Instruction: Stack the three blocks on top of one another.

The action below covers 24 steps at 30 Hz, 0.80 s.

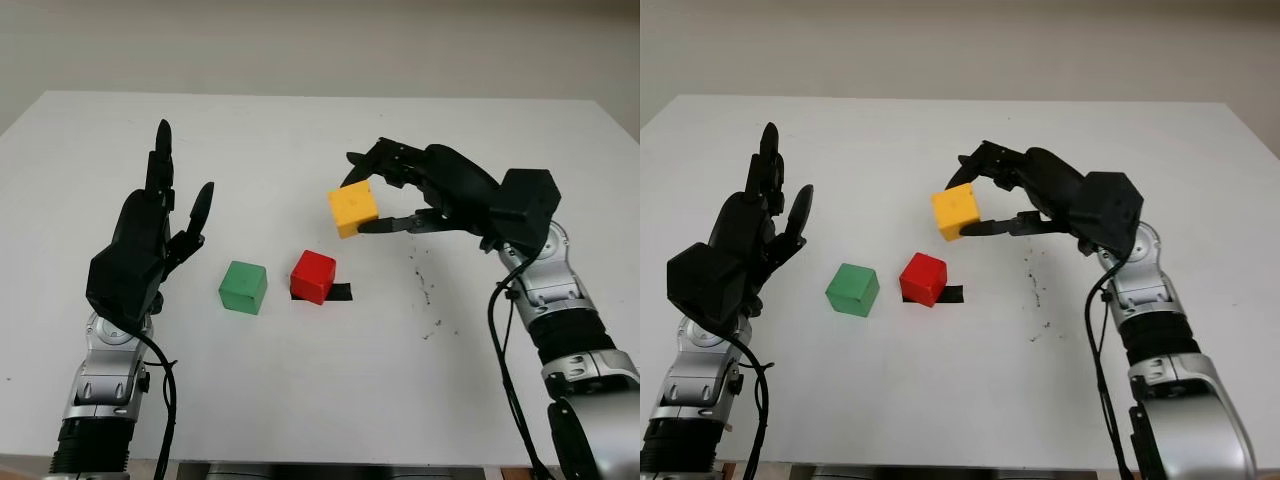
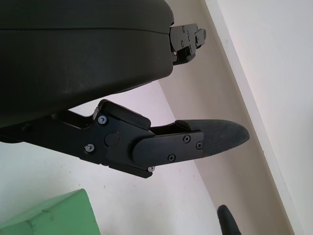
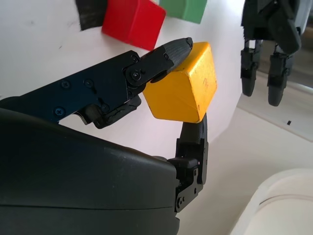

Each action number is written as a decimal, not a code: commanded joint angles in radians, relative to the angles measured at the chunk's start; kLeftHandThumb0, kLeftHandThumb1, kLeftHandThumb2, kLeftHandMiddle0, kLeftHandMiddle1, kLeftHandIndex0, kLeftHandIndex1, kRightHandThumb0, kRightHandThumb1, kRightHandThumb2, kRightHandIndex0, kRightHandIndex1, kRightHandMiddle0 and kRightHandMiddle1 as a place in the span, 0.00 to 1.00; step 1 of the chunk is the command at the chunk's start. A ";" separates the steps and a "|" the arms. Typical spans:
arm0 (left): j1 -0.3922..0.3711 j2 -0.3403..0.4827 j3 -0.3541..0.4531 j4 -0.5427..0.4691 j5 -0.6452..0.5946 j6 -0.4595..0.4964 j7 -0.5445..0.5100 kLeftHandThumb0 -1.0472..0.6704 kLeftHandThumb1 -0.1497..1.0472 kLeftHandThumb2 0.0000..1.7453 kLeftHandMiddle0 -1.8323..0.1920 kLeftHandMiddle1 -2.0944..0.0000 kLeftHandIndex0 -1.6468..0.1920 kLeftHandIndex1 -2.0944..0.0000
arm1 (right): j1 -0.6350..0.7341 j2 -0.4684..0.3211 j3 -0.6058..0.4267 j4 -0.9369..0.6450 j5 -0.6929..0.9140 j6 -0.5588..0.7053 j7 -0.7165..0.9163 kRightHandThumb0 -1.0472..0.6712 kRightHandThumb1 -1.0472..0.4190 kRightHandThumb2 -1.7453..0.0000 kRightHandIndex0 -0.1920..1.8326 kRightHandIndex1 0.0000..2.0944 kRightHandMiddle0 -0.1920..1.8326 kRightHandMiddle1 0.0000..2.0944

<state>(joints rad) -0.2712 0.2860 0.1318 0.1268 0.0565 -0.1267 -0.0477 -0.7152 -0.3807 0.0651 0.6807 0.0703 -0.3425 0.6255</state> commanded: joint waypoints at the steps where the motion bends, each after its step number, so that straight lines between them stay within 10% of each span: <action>1: 0.005 -0.001 0.001 -0.018 0.005 -0.003 0.006 0.17 1.00 0.31 0.98 0.97 0.98 0.97 | -0.005 0.029 -0.023 -0.022 0.039 0.047 0.016 0.35 0.07 0.97 0.20 0.02 0.26 0.74; 24: 0.004 -0.004 0.003 -0.021 0.004 0.003 0.003 0.16 1.00 0.31 0.98 0.97 0.98 0.97 | 0.065 0.083 0.025 -0.010 -0.039 0.081 0.051 0.32 0.10 0.97 0.22 0.03 0.30 0.74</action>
<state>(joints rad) -0.2691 0.2789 0.1326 0.1237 0.0582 -0.1264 -0.0487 -0.6594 -0.2852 0.0851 0.6708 0.0415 -0.2458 0.6847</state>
